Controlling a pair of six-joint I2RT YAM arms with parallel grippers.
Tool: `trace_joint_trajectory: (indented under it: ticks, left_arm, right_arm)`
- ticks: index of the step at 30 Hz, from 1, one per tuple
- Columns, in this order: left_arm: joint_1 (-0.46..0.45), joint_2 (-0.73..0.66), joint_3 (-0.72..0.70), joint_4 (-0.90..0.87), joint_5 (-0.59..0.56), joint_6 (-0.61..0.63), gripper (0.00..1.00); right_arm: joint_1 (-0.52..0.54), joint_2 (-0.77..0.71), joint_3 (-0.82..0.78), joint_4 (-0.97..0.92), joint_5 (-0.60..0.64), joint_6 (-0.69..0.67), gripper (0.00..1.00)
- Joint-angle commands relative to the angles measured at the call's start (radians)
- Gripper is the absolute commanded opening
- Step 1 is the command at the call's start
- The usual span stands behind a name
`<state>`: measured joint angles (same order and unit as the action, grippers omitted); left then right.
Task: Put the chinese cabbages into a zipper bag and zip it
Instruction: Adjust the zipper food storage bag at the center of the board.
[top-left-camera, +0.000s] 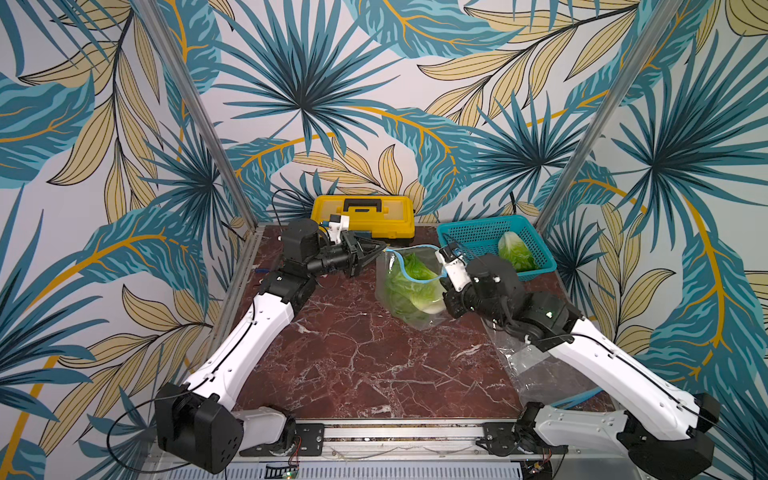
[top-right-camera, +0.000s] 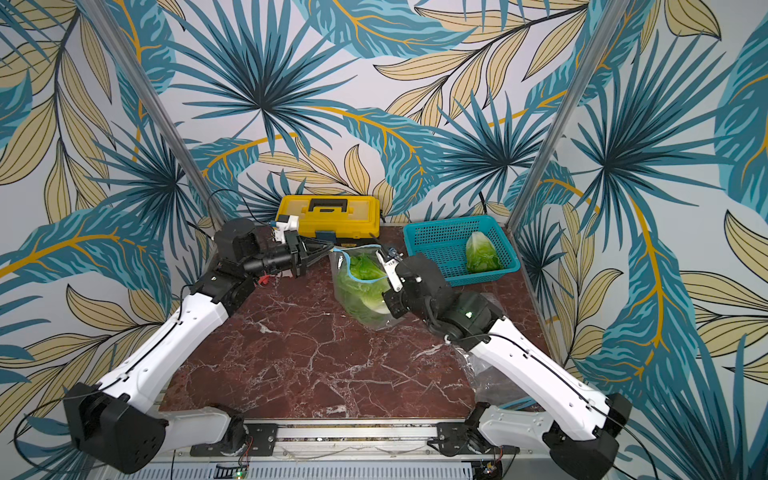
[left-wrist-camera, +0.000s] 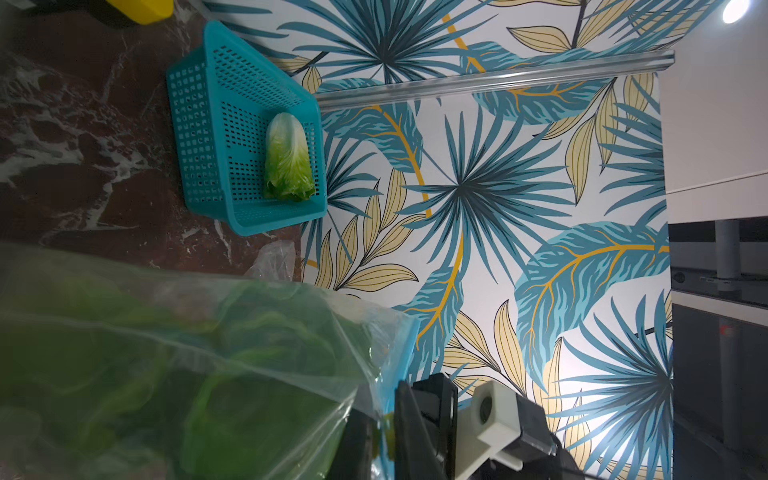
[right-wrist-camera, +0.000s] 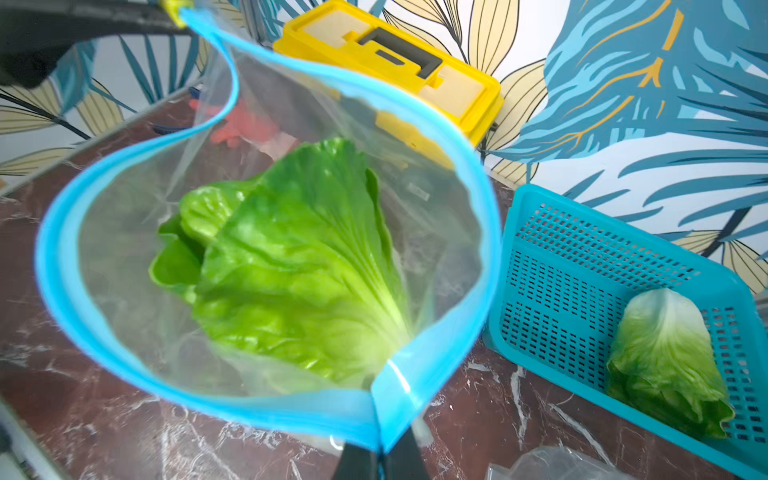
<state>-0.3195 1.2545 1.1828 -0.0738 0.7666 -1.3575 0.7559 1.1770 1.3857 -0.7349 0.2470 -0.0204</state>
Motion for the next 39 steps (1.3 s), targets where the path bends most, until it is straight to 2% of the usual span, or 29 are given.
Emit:
trace_joint_trajectory:
  ticks: [1, 2, 4, 5, 6, 8, 9, 12, 16, 19, 24, 31, 39]
  left_arm:
    - [0.011, -0.034, -0.07, -0.051, -0.051, 0.017, 0.0]
    - [0.013, -0.035, -0.075, -0.051, -0.056, 0.032, 0.02]
    - [0.031, -0.028, -0.071, -0.051, -0.045, 0.108, 0.18]
    - [0.057, -0.024, -0.071, -0.051, -0.022, 0.14, 0.32]
    - [0.079, -0.021, -0.066, -0.052, 0.002, 0.186, 0.43]
    - [0.145, -0.015, -0.057, -0.052, 0.07, 0.254, 0.57]
    - [0.174, -0.014, -0.05, -0.051, 0.106, 0.298, 0.6]
    - [0.237, -0.028, -0.046, -0.053, 0.182, 0.45, 0.65]
    - [0.227, -0.04, -0.107, -0.052, 0.164, 0.715, 0.65]
    - [0.202, -0.007, -0.115, -0.051, 0.198, 0.887, 0.66]
    - [0.196, 0.042, -0.106, -0.044, 0.253, 1.175, 0.79]
    - [0.151, 0.205, -0.005, -0.033, 0.442, 1.342, 0.8]
    - [0.097, 0.316, 0.095, -0.033, 0.504, 1.426, 0.77]
  right_arm:
    - [-0.063, 0.046, 0.035, -0.159, -0.235, -0.065, 0.0]
    - [-0.076, 0.059, 0.063, -0.175, -0.298, -0.068, 0.0]
    - [-0.095, 0.118, 0.13, -0.267, -0.401, -0.095, 0.0]
    - [-0.095, 0.156, 0.153, -0.324, -0.405, -0.125, 0.0]
    - [-0.095, 0.181, 0.17, -0.373, -0.403, -0.145, 0.0]
    - [-0.095, 0.178, 0.178, -0.391, -0.405, -0.164, 0.0]
    - [-0.096, 0.156, 0.163, -0.357, -0.408, -0.166, 0.0]
    - [-0.096, 0.092, 0.113, -0.269, -0.436, -0.194, 0.0]
    - [-0.096, 0.114, 0.133, -0.322, -0.426, -0.243, 0.0]
    - [-0.095, 0.123, 0.15, -0.343, -0.421, -0.281, 0.0]
    - [-0.099, 0.153, 0.191, -0.378, -0.447, -0.319, 0.0]
    - [-0.103, 0.167, 0.198, -0.381, -0.463, -0.341, 0.0]
    - [-0.109, 0.172, 0.204, -0.389, -0.48, -0.342, 0.0]
